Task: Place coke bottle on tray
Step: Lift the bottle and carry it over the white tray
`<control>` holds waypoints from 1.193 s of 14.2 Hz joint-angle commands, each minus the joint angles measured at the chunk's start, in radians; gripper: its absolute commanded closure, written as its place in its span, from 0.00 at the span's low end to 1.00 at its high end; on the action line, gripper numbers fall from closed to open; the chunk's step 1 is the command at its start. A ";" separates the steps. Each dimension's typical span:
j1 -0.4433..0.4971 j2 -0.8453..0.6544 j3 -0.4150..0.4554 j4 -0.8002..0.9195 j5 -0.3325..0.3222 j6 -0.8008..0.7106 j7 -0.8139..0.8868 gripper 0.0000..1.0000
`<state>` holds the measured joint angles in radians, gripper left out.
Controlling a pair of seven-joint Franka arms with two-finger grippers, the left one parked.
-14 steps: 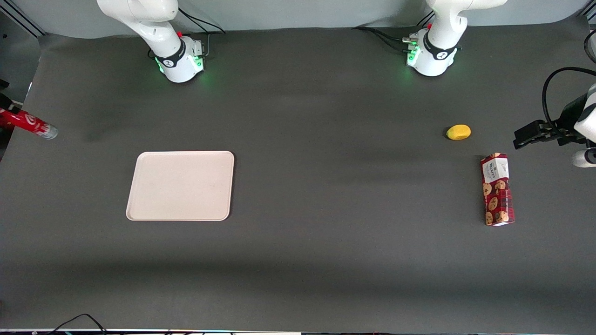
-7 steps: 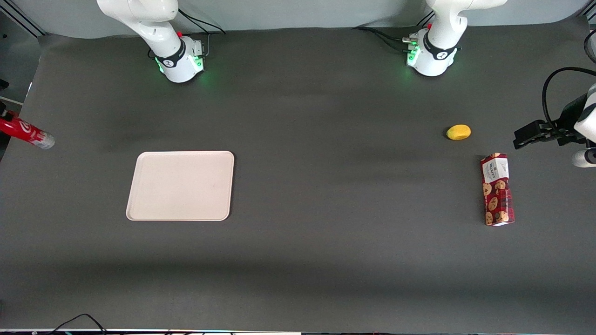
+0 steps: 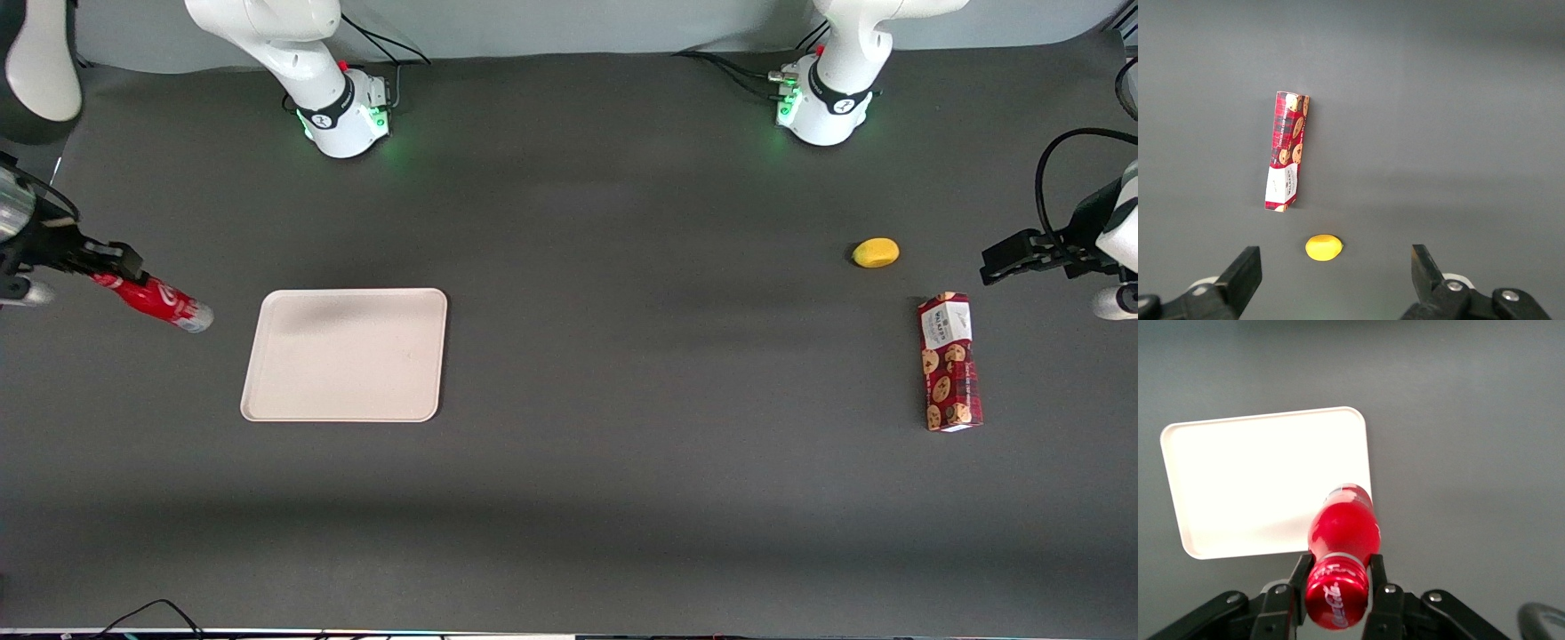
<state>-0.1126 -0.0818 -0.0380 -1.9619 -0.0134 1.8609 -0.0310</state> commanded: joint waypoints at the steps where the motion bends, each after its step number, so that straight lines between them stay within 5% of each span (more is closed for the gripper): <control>1: -0.012 0.097 0.035 0.046 0.035 0.050 0.011 1.00; 17: -0.013 0.359 0.116 0.002 -0.006 0.369 0.125 1.00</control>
<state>-0.1178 0.2728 0.0704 -1.9555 -0.0003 2.2034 0.0766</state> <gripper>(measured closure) 0.612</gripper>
